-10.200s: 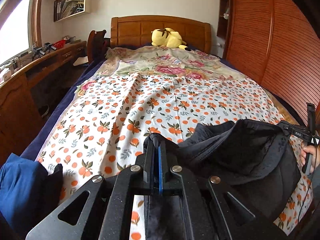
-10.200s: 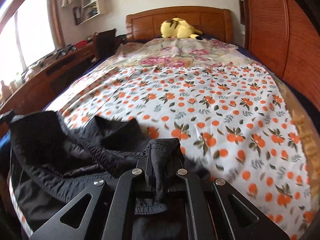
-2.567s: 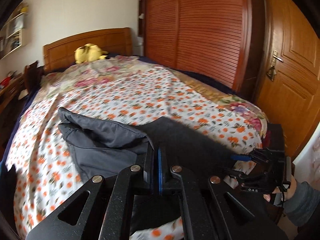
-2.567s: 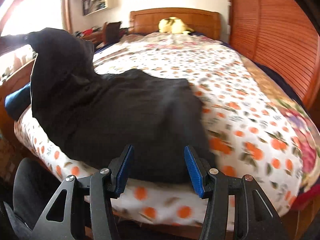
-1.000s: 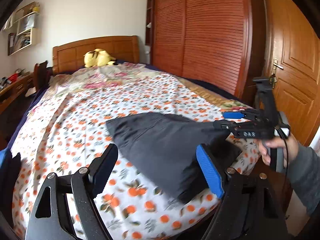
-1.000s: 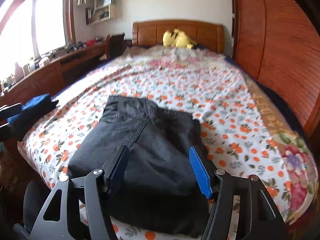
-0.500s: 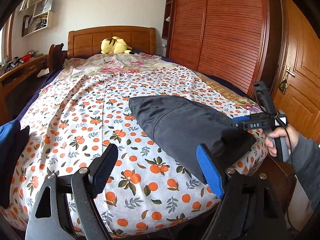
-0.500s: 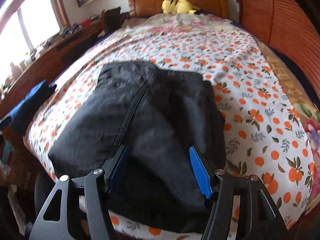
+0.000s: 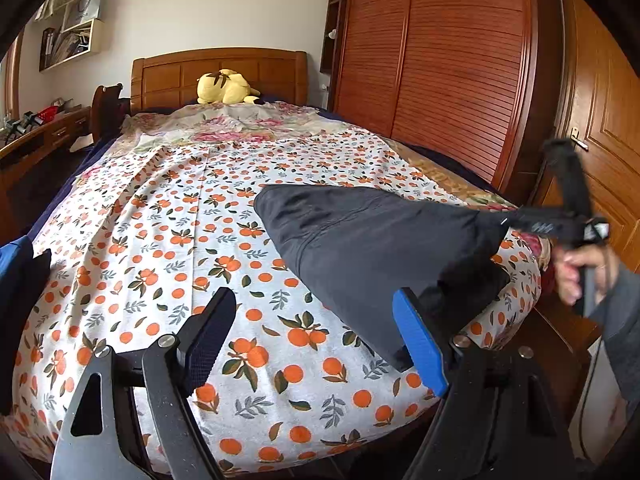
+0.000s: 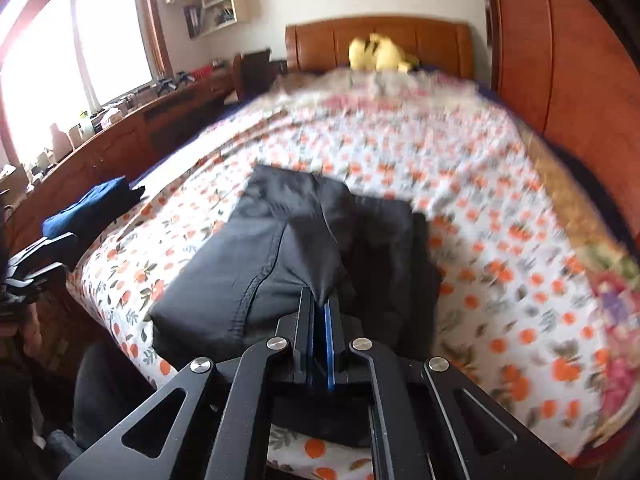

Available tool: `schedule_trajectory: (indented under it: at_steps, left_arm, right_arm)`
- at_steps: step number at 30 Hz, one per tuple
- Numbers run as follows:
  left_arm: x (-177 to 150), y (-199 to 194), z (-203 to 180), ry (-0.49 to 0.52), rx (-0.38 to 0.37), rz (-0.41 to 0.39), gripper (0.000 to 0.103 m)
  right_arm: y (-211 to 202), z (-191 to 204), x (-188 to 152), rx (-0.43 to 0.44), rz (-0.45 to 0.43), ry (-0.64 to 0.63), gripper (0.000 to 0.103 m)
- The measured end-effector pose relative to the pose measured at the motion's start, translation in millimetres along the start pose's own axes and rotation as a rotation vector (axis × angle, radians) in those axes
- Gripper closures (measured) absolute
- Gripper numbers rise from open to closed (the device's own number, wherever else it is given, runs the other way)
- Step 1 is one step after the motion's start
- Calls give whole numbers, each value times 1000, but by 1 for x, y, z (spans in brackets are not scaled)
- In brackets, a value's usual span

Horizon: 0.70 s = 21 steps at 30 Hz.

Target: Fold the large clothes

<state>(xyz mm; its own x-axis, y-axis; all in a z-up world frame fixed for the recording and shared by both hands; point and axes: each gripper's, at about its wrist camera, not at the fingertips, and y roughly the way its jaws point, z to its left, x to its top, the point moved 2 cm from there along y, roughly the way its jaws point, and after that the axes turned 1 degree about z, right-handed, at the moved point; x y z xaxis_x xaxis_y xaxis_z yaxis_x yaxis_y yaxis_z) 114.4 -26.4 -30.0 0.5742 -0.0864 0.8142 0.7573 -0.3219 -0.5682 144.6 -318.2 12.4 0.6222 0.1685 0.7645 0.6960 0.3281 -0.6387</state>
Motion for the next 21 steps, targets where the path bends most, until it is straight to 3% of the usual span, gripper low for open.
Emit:
schedule_trajectory:
  at_steps: [3,7,10,13,18,21]
  left_arm:
    - [3,3,-5,5,-9,-2,22]
    - [5,11,-14,15,-24,3,22]
    - [6,21,-22,35,-32,18,22]
    - [9,35,-27,50,-36,35,22]
    - [22,64,-29,55,-47,62,22]
    - [33,85,-30,62,-58,69,22]
  right_arm:
    - [-25,-4,0,-62,-40,-21,100]
    - [-19,-42,-24,-170,10,53,100]
    - [-2,-68,-53,-136,62,160,100]
    - [13,-63,-71,-115,92,168,99]
    - [15,-52,-73,-150,84,145,97]
    - [8,-48,-74,-168,68,158,89]
